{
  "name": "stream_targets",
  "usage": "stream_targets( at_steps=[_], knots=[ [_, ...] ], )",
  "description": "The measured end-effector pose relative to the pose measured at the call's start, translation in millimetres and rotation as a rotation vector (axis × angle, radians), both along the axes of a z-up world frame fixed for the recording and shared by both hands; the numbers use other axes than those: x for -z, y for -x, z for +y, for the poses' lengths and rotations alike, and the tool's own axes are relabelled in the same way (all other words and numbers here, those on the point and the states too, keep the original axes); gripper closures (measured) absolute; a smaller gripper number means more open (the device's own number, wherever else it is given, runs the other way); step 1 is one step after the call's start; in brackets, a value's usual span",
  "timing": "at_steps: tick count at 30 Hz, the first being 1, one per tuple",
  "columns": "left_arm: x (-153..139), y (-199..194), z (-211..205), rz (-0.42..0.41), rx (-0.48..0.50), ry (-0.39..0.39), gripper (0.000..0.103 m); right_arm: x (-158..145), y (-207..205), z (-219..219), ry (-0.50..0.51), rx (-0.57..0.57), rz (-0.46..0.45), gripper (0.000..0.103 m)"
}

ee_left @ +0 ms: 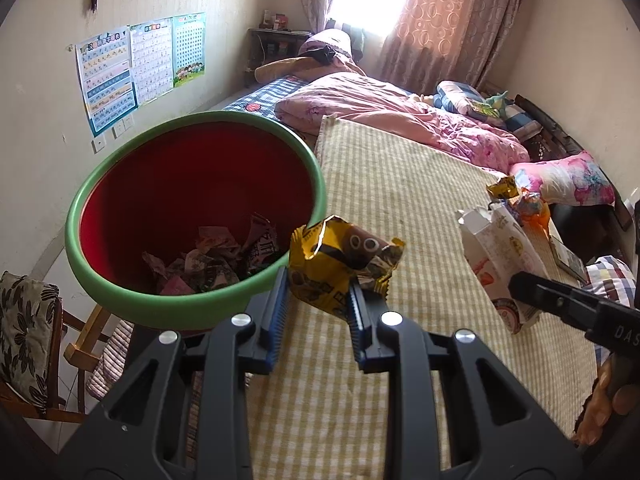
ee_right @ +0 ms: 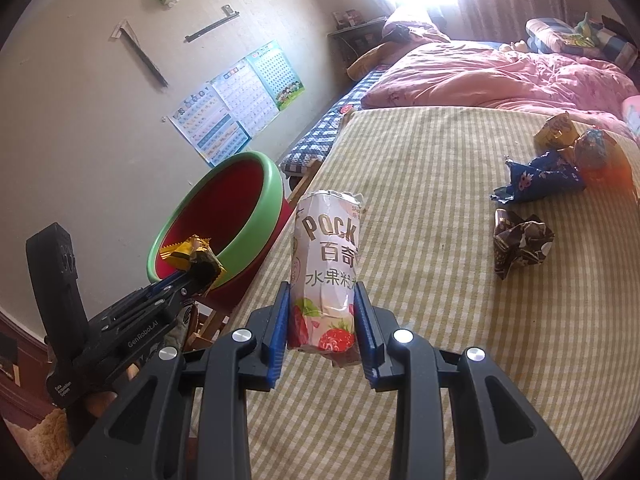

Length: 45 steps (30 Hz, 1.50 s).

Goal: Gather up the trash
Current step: 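Carry the yellow wrapper and POCKY box over the green-rimmed bin with both grippers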

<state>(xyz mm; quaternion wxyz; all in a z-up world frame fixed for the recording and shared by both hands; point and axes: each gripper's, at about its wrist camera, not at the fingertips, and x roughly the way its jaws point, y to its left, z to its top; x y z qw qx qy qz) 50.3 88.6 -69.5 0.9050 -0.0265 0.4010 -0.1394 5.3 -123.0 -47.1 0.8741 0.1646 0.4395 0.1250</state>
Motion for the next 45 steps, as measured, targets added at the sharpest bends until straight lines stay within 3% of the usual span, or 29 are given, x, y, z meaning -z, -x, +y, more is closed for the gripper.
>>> stream_targets(
  at_steps=[24, 45],
  knots=[
    [-12, -32, 30, -0.024, -0.023, 0.018, 0.077, 0, -26, 23, 0.009, 0.012, -0.009, 0.073],
    [0, -63, 50, 0.007, -0.040, 0.020, 0.077, 1, -61, 51, 0.011, -0.016, -0.003, 0.073]
  ],
)
